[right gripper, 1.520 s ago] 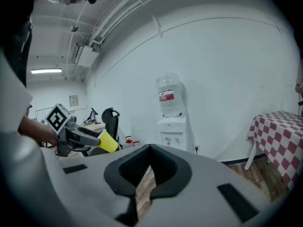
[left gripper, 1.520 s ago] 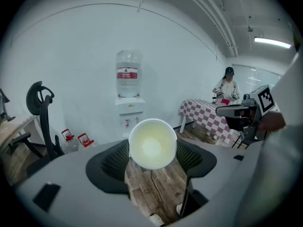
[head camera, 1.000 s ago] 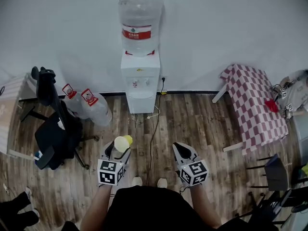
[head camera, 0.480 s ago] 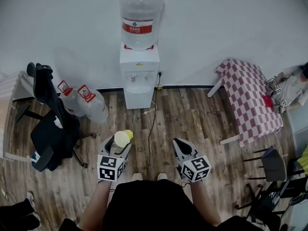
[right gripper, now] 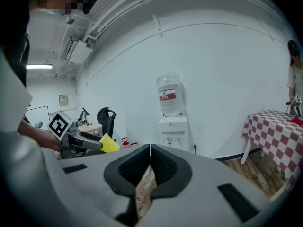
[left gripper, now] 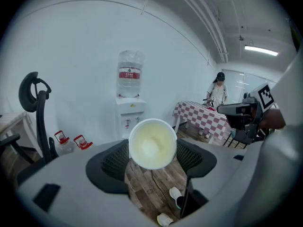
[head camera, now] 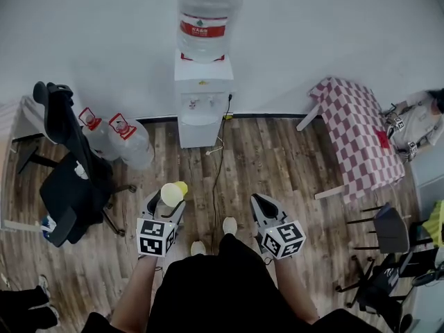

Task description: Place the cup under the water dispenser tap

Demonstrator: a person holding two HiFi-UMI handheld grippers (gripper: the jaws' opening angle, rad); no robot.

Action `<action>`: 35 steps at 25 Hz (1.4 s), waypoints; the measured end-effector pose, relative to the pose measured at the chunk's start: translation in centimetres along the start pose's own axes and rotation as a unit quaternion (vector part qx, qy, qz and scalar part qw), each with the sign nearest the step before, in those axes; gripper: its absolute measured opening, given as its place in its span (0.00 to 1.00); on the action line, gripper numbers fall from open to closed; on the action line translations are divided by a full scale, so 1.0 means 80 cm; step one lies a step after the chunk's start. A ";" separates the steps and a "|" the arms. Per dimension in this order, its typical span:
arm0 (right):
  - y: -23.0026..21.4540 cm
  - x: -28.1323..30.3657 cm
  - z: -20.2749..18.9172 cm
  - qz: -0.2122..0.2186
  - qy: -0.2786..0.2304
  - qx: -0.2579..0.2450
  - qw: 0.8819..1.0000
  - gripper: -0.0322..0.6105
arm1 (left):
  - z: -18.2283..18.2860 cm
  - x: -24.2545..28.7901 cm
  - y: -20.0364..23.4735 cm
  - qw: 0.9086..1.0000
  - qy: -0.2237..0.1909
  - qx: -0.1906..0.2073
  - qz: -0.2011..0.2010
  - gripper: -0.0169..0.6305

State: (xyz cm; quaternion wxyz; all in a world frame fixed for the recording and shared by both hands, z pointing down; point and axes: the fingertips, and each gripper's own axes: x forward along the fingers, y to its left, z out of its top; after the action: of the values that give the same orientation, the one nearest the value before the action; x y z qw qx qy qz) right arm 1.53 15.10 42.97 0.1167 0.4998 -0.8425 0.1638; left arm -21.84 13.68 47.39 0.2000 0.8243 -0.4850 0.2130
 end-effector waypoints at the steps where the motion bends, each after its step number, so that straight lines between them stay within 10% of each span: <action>1: 0.000 0.004 0.000 0.001 0.001 0.000 1.000 0.08 | 0.001 0.003 0.002 1.000 0.001 0.000 0.000 0.53; 35: -0.221 0.186 0.074 0.149 0.017 -0.018 0.989 0.08 | 0.147 0.227 -0.034 0.995 0.027 -0.017 0.094 0.53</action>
State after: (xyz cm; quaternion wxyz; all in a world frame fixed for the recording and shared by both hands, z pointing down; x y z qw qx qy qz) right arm 9.86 -7.04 45.72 0.1141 0.3639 -0.9082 0.1722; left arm -9.62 -4.39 47.18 0.2056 0.7655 -0.5583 0.2448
